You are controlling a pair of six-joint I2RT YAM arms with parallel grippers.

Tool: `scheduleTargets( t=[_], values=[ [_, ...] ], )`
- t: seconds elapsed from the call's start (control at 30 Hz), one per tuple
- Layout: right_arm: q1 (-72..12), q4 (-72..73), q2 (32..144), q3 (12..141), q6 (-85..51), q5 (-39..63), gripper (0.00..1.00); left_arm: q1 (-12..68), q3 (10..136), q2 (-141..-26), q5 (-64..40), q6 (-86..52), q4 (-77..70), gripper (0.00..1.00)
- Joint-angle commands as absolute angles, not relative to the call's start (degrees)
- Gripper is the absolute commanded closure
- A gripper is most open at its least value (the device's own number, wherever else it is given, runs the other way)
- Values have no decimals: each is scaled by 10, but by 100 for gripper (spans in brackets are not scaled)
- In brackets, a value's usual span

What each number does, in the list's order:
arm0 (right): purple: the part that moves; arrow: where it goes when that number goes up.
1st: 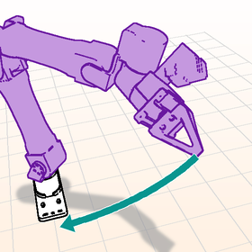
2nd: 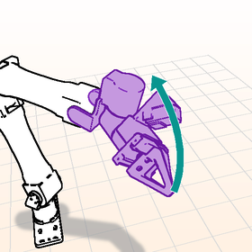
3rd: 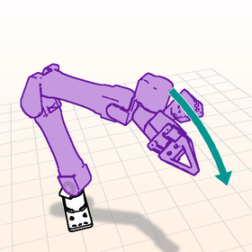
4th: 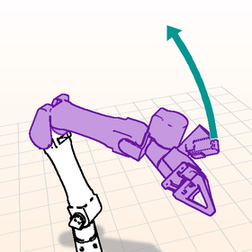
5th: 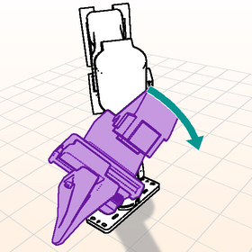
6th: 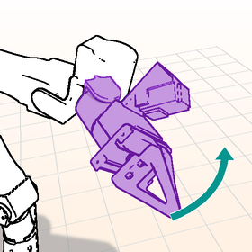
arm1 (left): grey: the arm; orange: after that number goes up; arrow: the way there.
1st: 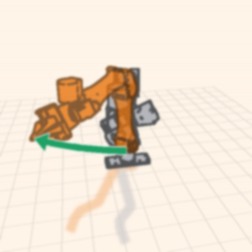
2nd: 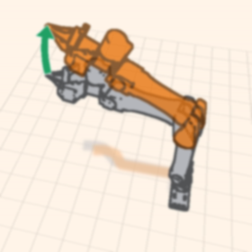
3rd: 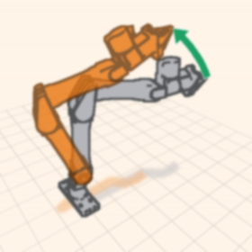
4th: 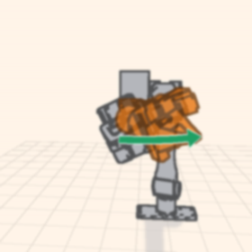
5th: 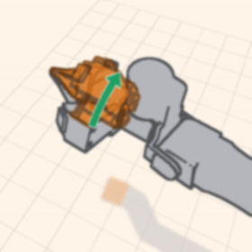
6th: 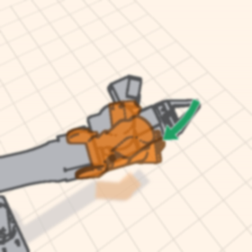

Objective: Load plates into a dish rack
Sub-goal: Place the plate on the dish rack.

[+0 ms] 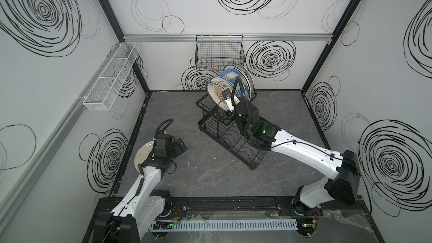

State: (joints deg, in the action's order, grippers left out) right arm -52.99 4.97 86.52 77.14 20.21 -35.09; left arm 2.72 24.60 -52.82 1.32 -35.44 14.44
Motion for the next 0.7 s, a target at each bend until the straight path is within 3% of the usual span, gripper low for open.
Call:
scheduleTargets(
  t=[0.0,0.37,0.47,0.67],
  values=[
    [-533,33,875,798,191,-369,100,21,245,-530,16,-360,136,4],
    [-523,-16,882,835,145,-393,100,21,242,-531,16,-367,134,4],
    [-524,-18,879,833,143,-380,79,22,241,-531,16,-366,134,4],
    [-524,-26,884,843,145,-377,72,23,242,-533,25,-369,139,4]
  ],
)
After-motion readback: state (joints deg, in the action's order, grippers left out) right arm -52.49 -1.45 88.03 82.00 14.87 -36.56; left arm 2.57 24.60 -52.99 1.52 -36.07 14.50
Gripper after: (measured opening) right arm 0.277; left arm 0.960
